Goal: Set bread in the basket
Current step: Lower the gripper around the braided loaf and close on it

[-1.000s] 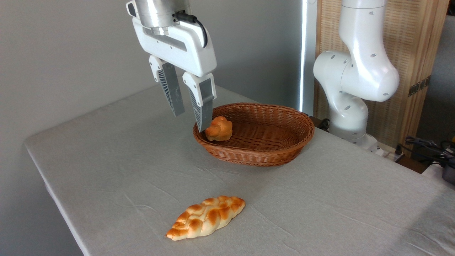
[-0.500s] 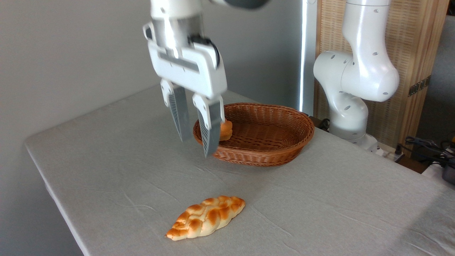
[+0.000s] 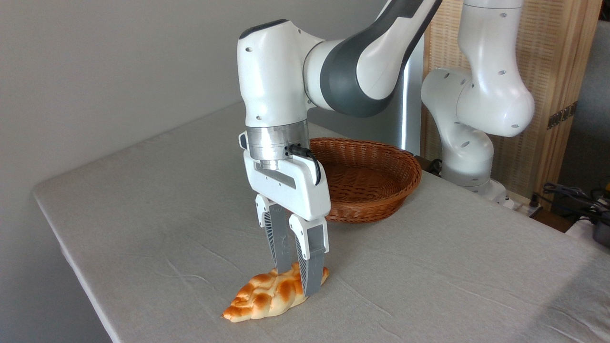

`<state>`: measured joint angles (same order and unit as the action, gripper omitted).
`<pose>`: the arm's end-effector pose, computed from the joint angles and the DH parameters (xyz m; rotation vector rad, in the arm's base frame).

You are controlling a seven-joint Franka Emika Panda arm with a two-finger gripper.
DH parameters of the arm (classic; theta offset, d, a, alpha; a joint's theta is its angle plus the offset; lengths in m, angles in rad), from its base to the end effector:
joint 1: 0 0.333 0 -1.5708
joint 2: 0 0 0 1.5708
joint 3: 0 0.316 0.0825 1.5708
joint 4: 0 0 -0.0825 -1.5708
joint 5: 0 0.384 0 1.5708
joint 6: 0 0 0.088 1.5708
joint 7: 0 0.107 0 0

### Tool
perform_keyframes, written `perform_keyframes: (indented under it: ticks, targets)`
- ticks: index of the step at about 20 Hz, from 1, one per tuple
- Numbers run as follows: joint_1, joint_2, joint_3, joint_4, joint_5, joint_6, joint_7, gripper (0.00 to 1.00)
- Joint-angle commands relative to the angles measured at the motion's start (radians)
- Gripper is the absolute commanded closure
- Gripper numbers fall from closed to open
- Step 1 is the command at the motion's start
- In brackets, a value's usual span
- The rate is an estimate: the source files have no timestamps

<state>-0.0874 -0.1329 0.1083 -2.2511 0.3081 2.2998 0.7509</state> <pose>0.5169 0.0183 0.4387 -2.5619 1.2611 -0.1144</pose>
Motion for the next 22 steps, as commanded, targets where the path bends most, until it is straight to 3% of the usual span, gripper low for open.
perform_keyframes:
  ticks: [1,6,8,10,12,14,22]
  targets:
    - [-0.031,-0.004,0.024,-0.001,0.016,0.012,0.004,0.0]
    - [-0.037,-0.011,0.082,0.01,0.009,0.107,-0.001,0.0]
    - [-0.081,-0.008,0.091,0.007,-0.044,0.107,-0.016,0.0]
    - [-0.095,-0.002,0.091,0.001,-0.118,0.102,-0.03,0.0]
    - [-0.097,0.001,0.091,-0.015,-0.13,0.102,-0.041,0.0]
    - [-0.116,0.006,0.091,-0.018,-0.182,0.102,-0.05,0.0]
    - [-0.12,0.041,0.093,-0.021,-0.166,0.105,-0.039,0.0]
